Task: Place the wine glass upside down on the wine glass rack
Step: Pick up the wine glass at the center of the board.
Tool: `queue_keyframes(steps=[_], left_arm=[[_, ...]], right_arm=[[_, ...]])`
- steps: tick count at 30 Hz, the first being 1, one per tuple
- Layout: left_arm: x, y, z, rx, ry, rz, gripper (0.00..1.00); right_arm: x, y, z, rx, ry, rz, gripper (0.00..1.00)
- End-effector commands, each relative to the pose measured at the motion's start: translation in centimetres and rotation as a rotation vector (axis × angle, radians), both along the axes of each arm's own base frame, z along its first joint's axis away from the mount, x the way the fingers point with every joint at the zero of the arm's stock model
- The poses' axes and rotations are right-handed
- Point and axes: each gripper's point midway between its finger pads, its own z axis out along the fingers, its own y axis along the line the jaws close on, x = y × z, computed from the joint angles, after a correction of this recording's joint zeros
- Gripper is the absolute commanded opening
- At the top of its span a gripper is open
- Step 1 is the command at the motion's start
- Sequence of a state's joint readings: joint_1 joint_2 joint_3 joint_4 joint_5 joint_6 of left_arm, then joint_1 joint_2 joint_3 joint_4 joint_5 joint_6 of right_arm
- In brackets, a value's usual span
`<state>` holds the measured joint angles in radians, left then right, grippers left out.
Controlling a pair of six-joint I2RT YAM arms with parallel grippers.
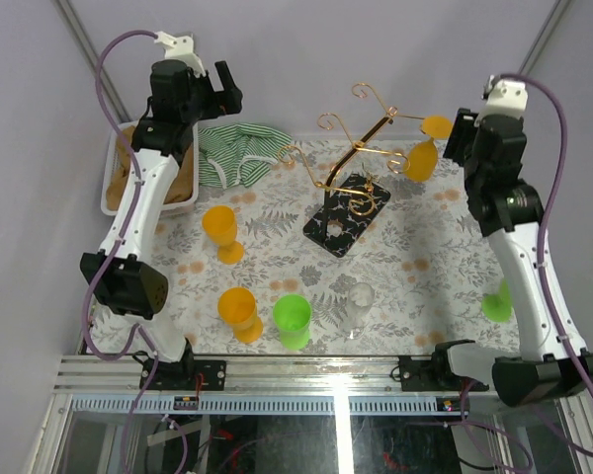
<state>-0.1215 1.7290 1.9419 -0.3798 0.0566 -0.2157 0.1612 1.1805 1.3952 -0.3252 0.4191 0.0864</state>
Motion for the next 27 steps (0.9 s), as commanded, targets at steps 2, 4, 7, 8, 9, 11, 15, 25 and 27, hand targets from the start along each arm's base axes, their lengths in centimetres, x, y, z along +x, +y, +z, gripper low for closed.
queue_keyframes(steps=[2, 4, 7, 8, 9, 11, 15, 25, 27], left_arm=[[-3.9, 1.1, -8.5, 0.055, 0.33, 0.015, 1.0], [-5.8, 0.9, -10.2, 0.056, 0.383, 0.007, 1.0], [-8.7, 0.6, -12.7, 0.068, 0.475, -0.012, 1.0], [-9.5, 0.5, -13.2, 0.076, 0.501, -0.013, 1.0], [-10.5, 0.4, -13.8, 0.086, 0.529, -0.014, 1.0], [-11.8, 0.6, -14.2, 0.096, 0.549, -0.004, 1.0], [-13.8, 1.9, -14.0, 0.117, 0.562, 0.056, 1.0], [-16.5, 4.6, -16.6, 0.189, 0.672, 0.174, 1.0], [-16.7, 4.6, -17.8, 0.196, 0.703, 0.177, 1.0]], right_arm=[[0.7, 0.4, 3.0, 0.002, 0.079, 0.007, 0.68], [1.3, 0.9, 4.1, 0.008, 0.054, 0.029, 0.7], [2.0, 1.3, 4.5, 0.006, 0.038, 0.053, 0.78], [2.1, 1.5, 4.4, 0.005, 0.043, 0.06, 0.79], [2.3, 1.6, 4.3, 0.003, 0.05, 0.066, 0.82], [2.6, 2.0, 3.8, 0.006, 0.067, 0.089, 0.85], [3.3, 3.5, 2.7, 0.029, 0.094, 0.163, 0.87], [3.5, 4.8, 1.8, 0.068, 0.092, 0.221, 0.87], [3.3, 4.7, 1.7, 0.063, 0.093, 0.217, 0.87]])
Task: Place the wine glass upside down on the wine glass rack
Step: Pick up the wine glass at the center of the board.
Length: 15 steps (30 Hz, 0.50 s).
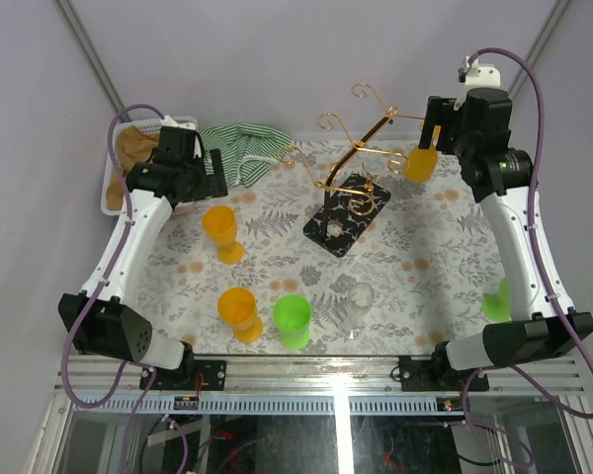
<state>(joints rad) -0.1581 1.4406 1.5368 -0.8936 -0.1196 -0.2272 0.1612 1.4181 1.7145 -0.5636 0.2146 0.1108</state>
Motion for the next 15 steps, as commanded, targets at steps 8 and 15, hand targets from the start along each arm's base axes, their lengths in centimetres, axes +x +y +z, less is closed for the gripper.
queue_keyframes(steps=[8, 15], left_arm=[[-0.9, 0.0, -5.9, 0.009, 0.148, 0.008, 1.0], [-1.2, -0.3, -9.0, 0.007, 0.216, -0.01, 0.89]], right_arm=[[-1.3, 0.0, 2.3, 0.005, -0.076, 0.012, 0.87], [-2.1, -0.8, 2.3, -0.03, -0.078, -0.013, 0.87]])
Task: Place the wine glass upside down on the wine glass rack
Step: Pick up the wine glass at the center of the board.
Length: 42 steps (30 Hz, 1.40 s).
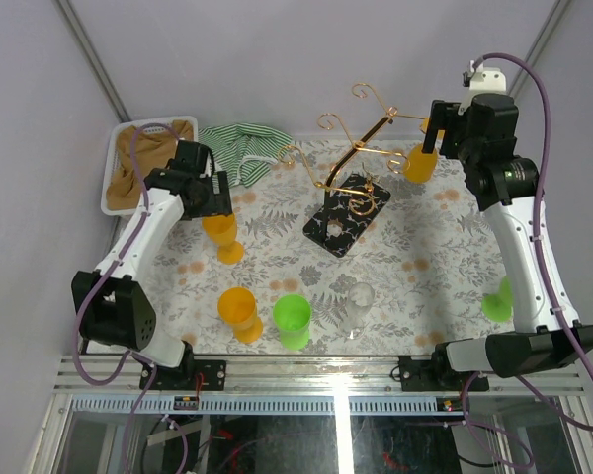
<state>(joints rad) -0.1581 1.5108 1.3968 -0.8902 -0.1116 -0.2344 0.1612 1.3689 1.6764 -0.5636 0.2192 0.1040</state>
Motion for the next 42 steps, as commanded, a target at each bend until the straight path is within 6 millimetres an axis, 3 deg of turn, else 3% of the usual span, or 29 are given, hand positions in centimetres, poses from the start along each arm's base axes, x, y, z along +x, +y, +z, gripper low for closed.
queue_keyframes(steps=[1, 4, 9, 18, 22, 25, 29, 34, 38, 42], left_arm=[[0.1, -0.3, -1.9, -0.012, 0.021, -0.008, 0.88], [-0.1, -0.2, -2.6, -0.007, 0.036, -0.009, 0.76], [0.4, -0.2, -2.1, -0.002, 0.016, -0.003, 0.4], [1.0, -0.1, -1.4, 0.004, 0.002, 0.004, 0.03], [1.4, -0.2, -1.6, -0.005, 0.009, 0.005, 0.0], [2.1, 0.4, -0.3, -0.009, -0.028, 0.023, 0.0], [3.7, 3.4, 3.6, -0.001, -0.134, 0.095, 0.0], [6.3, 6.6, 11.0, 0.029, -0.342, 0.18, 0.0], [8.0, 6.4, 18.8, -0.01, -0.595, 0.178, 0.0], [8.1, 4.3, 27.6, -0.11, -0.905, 0.075, 0.0]], right_arm=[[-0.9, -0.6, 2.0, -0.028, -0.066, -0.015, 0.87], [-1.0, -0.7, 1.8, -0.035, -0.063, -0.016, 0.87], [-0.8, -0.7, 1.6, -0.038, -0.059, -0.014, 0.87], [-0.5, -0.7, 1.7, -0.056, -0.065, -0.008, 0.87], [-0.3, -0.7, 0.7, -0.063, -0.047, -0.011, 0.88], [-0.4, -0.7, 1.1, -0.051, -0.062, -0.013, 0.93], [-0.7, 0.7, 2.1, 0.008, -0.109, 0.053, 1.0], [-0.7, 4.8, 2.7, 0.144, -0.105, 0.235, 0.99], [-1.2, 8.5, 3.8, 0.275, -0.155, 0.404, 1.0], [-2.1, 11.1, 6.2, 0.405, -0.284, 0.545, 1.0]])
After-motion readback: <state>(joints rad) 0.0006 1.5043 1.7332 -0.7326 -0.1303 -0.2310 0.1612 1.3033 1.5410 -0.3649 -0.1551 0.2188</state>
